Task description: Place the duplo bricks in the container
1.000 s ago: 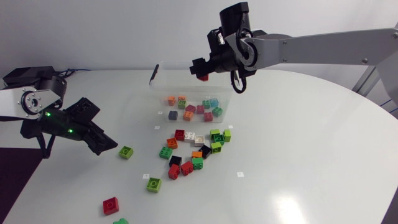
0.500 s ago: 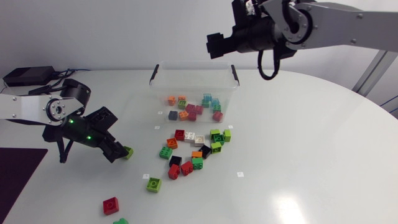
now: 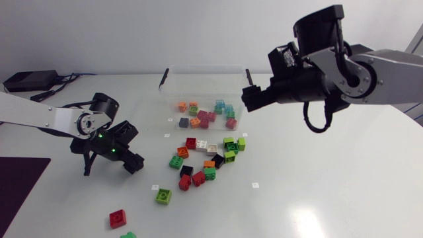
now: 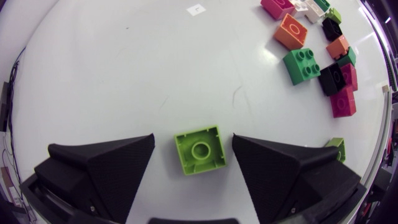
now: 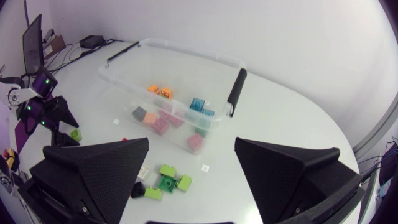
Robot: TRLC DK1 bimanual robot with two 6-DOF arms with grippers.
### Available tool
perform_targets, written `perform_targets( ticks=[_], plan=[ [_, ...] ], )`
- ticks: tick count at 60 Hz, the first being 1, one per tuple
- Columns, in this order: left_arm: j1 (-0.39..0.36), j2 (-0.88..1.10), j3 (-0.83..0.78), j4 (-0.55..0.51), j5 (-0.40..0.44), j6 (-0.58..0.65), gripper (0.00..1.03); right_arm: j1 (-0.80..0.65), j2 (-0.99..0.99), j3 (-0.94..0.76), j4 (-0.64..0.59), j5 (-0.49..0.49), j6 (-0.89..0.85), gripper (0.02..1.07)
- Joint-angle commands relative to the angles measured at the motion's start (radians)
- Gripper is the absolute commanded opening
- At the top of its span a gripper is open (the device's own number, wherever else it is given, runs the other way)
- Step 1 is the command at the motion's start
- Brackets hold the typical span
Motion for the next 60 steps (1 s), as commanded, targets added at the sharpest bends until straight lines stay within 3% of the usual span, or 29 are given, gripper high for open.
perform_targets(
  ticks=[1,16,60],
  plan=[
    [-0.017,0.045,0.008,0.007,-0.018,-0.037,0.66,-0.007,-0.026,-0.061,-0.012,-0.009,-0.014,1.02],
    [-0.023,0.036,0.001,0.002,-0.030,-0.039,0.27,0.019,0.049,-0.104,-0.043,0.023,0.015,1.02],
    [0.034,-0.297,-0.068,-0.090,-0.032,0.005,0.25,0.084,0.502,0.115,-0.069,0.060,0.104,1.02]
  ],
)
